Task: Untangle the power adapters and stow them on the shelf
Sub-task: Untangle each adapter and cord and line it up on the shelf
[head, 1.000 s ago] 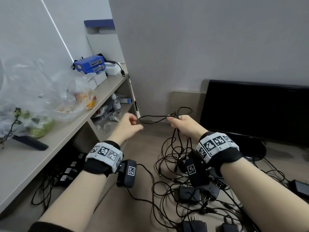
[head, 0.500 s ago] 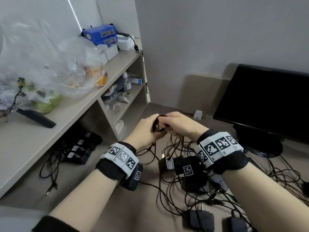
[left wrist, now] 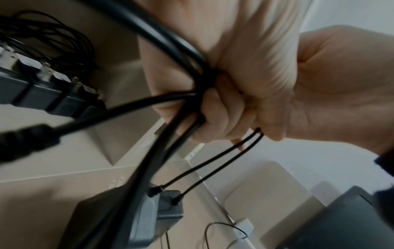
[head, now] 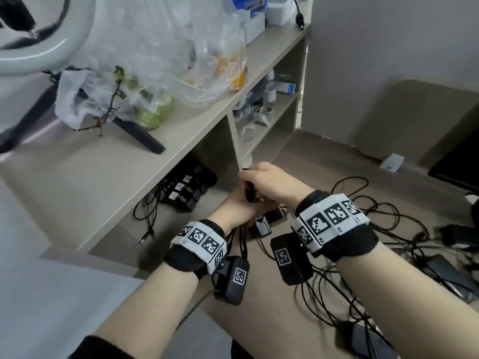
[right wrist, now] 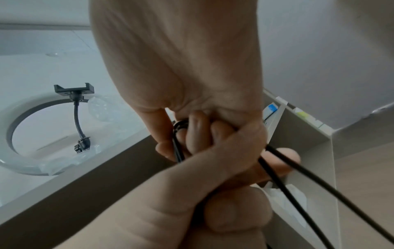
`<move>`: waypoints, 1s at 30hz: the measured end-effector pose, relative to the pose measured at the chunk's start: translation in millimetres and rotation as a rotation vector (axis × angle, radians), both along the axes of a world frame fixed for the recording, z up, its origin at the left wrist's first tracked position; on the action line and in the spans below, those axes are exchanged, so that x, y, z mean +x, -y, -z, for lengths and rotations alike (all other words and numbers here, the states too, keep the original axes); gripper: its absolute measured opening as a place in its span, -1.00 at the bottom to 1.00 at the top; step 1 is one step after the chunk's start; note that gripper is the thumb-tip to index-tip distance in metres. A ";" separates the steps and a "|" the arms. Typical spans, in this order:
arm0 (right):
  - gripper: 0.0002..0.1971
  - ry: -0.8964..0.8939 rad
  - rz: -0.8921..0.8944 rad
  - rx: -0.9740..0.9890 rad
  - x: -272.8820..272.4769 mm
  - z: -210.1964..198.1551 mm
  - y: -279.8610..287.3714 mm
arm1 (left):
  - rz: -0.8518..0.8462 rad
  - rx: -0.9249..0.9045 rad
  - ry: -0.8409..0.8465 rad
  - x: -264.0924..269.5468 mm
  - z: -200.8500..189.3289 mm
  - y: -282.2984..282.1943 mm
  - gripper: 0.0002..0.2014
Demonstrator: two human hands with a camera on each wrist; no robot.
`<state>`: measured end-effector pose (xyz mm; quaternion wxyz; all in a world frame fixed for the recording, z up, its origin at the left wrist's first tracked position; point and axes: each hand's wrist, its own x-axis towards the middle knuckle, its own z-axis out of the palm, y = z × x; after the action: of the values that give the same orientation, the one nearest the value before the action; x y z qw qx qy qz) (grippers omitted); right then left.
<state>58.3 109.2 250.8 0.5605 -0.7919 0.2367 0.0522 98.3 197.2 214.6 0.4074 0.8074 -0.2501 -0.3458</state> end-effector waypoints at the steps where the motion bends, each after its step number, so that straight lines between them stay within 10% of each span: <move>1: -0.63 0.007 -0.015 0.007 3.4 -0.1 -2.7 | -0.022 0.019 0.028 2.3 -1.2 -2.2 -0.74; 6: -0.65 0.026 -0.108 0.025 13.6 4.6 -11.2 | -0.075 0.148 0.153 11.8 -8.8 -5.7 -0.83; 12: -0.79 0.153 -0.043 0.109 14.5 9.4 12.9 | -0.201 -0.165 -0.177 30.4 -6.0 -30.3 -0.69; 17: -0.38 -0.023 0.274 0.567 -10.7 80.1 18.4 | -0.234 -0.279 -0.154 39.5 -25.1 -36.6 -0.68; 22: -0.13 -0.116 0.143 0.797 -16.9 129.6 -11.4 | -0.288 -0.255 -0.096 44.2 -30.7 -37.0 -0.68; 30: -0.69 -0.067 0.384 0.776 -10.7 149.7 -27.6 | -0.285 -0.124 -0.011 50.2 -34.4 -44.9 -0.69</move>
<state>47.6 136.9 101.2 0.8082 -0.4619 0.3606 0.0580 148.5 242.1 249.0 0.5030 0.8060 -0.1515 -0.2729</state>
